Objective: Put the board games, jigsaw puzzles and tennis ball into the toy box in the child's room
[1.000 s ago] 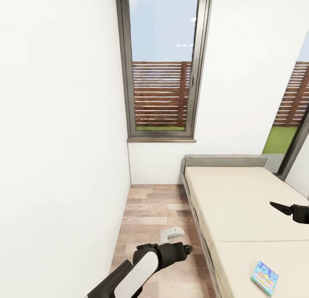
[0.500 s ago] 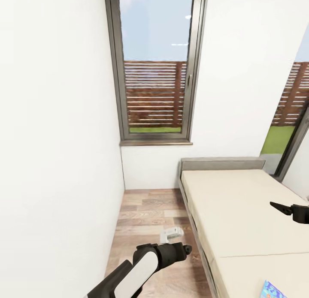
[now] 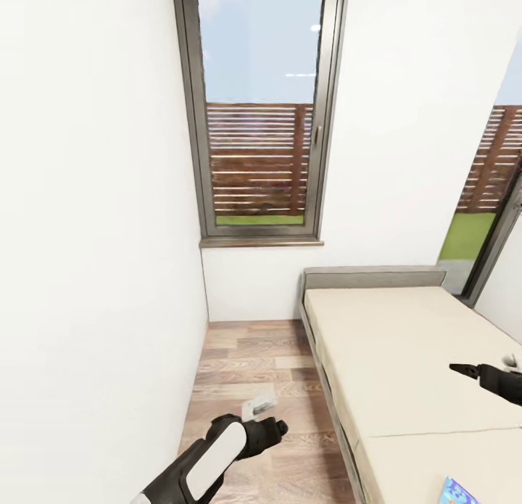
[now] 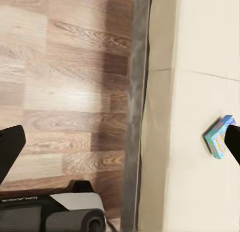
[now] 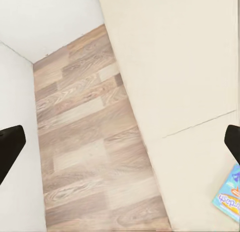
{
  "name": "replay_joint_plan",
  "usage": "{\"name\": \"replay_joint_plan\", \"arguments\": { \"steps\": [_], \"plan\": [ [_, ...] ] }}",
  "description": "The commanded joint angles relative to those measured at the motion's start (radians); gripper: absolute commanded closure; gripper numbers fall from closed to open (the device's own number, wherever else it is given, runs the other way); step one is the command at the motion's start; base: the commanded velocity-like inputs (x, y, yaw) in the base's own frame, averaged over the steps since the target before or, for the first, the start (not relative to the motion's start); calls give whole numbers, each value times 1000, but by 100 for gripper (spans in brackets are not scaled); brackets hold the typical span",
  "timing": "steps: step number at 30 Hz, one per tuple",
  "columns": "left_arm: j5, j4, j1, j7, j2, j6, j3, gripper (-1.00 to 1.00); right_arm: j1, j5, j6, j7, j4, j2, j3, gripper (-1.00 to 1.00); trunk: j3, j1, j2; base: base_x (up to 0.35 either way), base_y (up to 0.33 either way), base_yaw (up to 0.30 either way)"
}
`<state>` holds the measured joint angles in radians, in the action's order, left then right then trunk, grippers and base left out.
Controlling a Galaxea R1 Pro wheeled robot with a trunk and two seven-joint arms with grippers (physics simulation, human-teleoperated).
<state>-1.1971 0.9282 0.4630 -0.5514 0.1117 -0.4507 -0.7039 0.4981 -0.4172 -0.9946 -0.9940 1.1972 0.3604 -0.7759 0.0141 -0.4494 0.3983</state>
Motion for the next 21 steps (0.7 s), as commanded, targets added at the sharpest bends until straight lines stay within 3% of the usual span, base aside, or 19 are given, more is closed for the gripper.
{"name": "replay_joint_plan", "arguments": {
  "steps": [1,8,9,12,13,16,19,21],
  "plan": [
    [-10,-29,1,-8,0,12,15,-100,3,-11,-6,-1,-22,1,-1,-100,1,-1,2,1,0,-168],
    [-8,-78,2,-9,-3,100,34,-100,17,-8,-13,104,-144,2,-2,-100,1,-1,2,0,0,-250],
    [-7,-81,1,-8,-9,113,37,-100,28,-7,-6,141,-200,-5,5,-100,1,-1,2,0,0,-289],
    [-7,-82,0,-6,-12,120,38,-100,41,-7,-2,158,-251,-10,29,-100,1,-1,2,0,0,-291],
    [-8,-82,0,-2,-16,123,39,-100,56,-7,12,184,-300,-12,63,-100,1,-1,2,0,0,-293],
    [-8,-83,-4,32,-21,126,39,-100,82,-1,54,251,-361,-16,89,-100,1,-1,2,0,0,-293],
    [-7,-83,-7,86,-28,127,40,-100,116,5,106,326,-439,-21,101,-100,1,-1,2,0,0,-294],
    [-7,-83,-8,97,-30,127,40,-100,123,6,118,340,-456,-21,102,-100,1,-1,2,0,0,-294]
  ]
}}
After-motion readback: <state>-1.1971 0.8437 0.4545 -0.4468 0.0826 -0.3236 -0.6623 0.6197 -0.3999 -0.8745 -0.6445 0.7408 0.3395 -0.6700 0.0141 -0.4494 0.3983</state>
